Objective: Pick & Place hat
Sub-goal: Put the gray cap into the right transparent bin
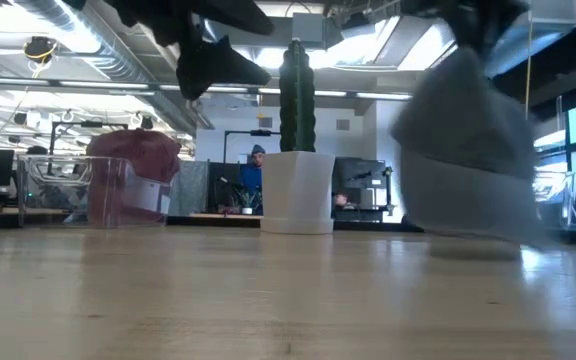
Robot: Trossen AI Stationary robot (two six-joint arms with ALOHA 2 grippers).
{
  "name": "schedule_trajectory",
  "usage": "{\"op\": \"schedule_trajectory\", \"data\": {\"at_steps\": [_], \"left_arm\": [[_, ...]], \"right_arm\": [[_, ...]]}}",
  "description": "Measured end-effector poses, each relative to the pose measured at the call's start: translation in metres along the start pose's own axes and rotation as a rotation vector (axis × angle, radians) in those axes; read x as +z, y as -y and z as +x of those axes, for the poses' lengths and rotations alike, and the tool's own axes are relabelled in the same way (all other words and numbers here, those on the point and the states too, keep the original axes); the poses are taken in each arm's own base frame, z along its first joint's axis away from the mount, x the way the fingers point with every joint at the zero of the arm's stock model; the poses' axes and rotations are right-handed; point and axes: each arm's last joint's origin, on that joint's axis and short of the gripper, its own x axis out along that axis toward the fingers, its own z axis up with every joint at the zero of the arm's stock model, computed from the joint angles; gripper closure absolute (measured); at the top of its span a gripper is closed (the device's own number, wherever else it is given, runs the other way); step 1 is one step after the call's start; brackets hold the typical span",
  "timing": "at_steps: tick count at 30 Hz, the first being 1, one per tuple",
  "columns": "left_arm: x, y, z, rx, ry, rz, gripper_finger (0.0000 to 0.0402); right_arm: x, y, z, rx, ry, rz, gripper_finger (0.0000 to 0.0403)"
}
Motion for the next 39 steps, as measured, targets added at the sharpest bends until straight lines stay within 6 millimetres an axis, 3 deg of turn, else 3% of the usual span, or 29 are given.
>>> {"op": "schedule_trajectory", "data": {"at_steps": [7,19,39], "left_arm": [[0.007,-0.013,0.002,0.040,0.018,0.057,0.0151],[0.022,-0.040,0.005,0.125,0.059,0.074,0.0151],[0.044,-0.071,0.004,0.202,0.166,0.062,0.0151]], "right_arm": [[-0.005,0.024,-0.011,-0.261,-0.030,0.001,0.0375],[-0.030,0.060,-0.028,-0.500,-0.091,0.076,0.0374],[-0.108,0.083,-0.058,-0.598,-0.146,0.108,0.0375]]}}
